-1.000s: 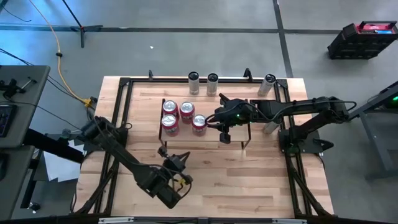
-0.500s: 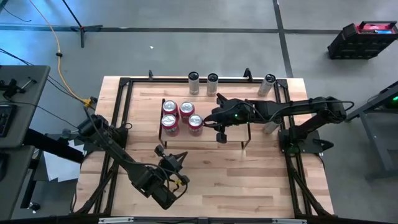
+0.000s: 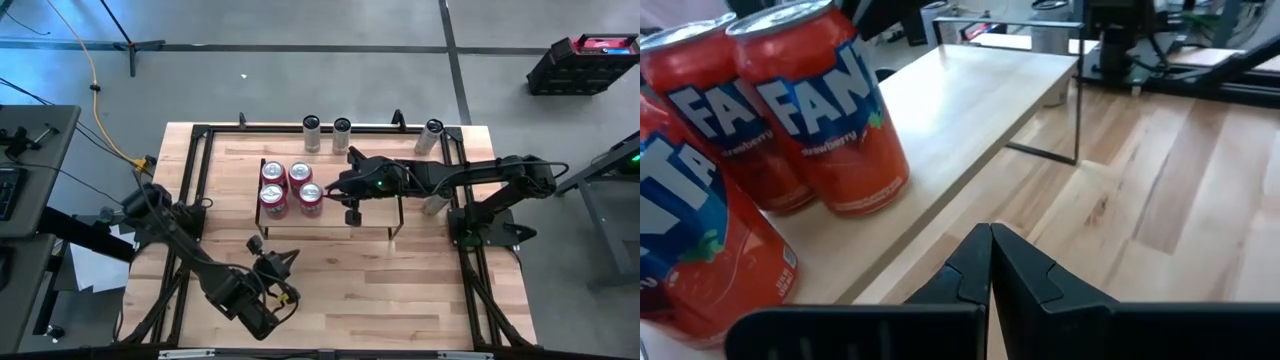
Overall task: Place canned beverage on shelf
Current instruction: Put the red soda can on the shelf aligned with the other red soda can
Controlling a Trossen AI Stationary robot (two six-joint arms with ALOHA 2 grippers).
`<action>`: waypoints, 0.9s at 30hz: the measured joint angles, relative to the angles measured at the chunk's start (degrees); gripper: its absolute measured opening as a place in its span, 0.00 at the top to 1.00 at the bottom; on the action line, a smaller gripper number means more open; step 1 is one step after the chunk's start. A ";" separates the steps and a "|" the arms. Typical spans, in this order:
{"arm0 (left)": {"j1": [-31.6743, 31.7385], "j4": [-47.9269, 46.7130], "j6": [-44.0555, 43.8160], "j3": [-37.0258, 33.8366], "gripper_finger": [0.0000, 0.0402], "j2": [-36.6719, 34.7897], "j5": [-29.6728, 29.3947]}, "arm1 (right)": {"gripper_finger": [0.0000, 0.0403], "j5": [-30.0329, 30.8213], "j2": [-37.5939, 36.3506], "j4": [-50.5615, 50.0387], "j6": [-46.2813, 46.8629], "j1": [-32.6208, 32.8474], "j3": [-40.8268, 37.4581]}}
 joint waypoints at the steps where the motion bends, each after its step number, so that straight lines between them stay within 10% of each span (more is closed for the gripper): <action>1: -0.32 0.06 0.46 0.00 1.00 -0.27 -0.01 | 0.81 0.18 0.00 0.44 -0.19 0.00 0.00; 27: -4.88 0.32 8.31 0.04 1.00 -3.34 2.77 | 0.81 -1.26 2.56 2.27 -1.66 -0.31 0.00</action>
